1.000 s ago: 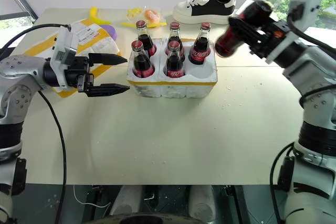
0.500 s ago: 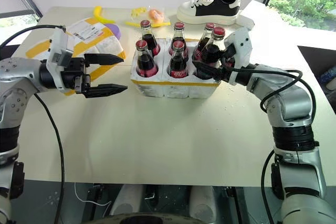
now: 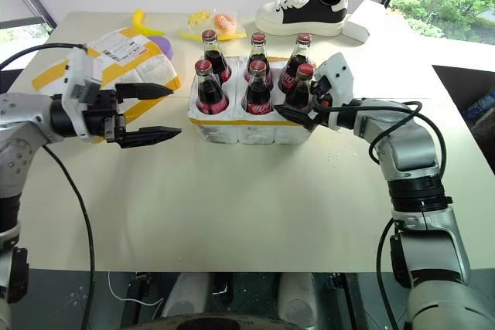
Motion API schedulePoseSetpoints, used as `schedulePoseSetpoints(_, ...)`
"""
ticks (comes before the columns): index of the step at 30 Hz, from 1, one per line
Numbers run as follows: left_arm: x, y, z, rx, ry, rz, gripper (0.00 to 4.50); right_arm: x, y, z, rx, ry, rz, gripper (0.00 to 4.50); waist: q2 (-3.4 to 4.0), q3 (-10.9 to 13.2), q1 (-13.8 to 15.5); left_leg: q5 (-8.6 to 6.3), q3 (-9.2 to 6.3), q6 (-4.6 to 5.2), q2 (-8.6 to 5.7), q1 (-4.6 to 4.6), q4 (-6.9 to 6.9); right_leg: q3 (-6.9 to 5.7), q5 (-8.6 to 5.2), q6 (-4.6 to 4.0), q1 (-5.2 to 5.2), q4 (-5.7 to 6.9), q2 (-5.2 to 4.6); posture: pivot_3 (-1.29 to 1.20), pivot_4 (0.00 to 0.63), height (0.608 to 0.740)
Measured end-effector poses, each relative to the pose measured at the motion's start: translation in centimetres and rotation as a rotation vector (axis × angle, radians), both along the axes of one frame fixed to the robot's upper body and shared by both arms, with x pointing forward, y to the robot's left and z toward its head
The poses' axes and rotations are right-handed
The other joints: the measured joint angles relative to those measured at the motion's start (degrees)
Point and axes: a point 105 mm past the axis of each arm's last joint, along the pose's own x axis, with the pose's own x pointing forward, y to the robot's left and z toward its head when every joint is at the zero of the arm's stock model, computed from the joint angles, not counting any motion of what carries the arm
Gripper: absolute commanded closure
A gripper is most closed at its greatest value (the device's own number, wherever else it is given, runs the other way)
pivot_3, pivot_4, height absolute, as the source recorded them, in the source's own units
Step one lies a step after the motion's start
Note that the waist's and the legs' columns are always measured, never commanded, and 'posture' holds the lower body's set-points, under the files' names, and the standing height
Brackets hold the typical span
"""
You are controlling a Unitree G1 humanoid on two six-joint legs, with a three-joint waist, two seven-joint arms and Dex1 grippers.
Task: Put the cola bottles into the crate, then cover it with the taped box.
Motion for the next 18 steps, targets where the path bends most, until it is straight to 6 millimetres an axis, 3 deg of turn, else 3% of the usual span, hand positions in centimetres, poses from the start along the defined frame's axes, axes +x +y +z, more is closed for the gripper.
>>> schedulePoseSetpoints(5,0.0,4.9,-0.1,0.098,-0.104,0.279,0.00,-3.4,-3.9,5.3,-0.020,-0.089,-0.004,0.07,-0.01,0.00,0.02,-0.02,0.00,0.01,0.01,0.01,-0.02,-0.01,0.00,0.00,0.01,-0.07,0.00,0.00,0.150,0.740)
schedulePoseSetpoints(8,-0.3,8.7,-0.3,0.250,-0.183,0.476,0.00,-6.1,-5.1,7.8,0.011,-0.094,0.044,0.07,-0.01,-0.02,-0.08,-0.09,0.00,0.11,0.04,0.07,-0.11,0.00,0.01,-0.02,0.00,-0.08,-0.01,0.00,0.150,0.740)
schedulePoseSetpoints(11,-1.1,12.9,-1.6,0.464,-0.236,0.654,0.00,-8.7,-4.4,9.2,0.042,-0.095,0.162,0.07,0.00,-0.02,-0.38,-0.23,0.02,0.32,0.10,0.10,-0.24,0.01,0.01,-0.04,-0.07,-0.11,-0.02,0.00,0.150,0.740)
schedulePoseSetpoints(18,-2.9,20.5,-4.0,0.840,-0.307,0.947,0.00,-11.0,-1.5,9.9,0.098,-0.082,0.332,0.07,-0.02,-0.03,0.28,-0.24,0.02,0.29,0.14,0.00,-0.39,0.04,0.04,-0.10,-0.34,-0.13,-0.14,0.00,0.150,0.740)
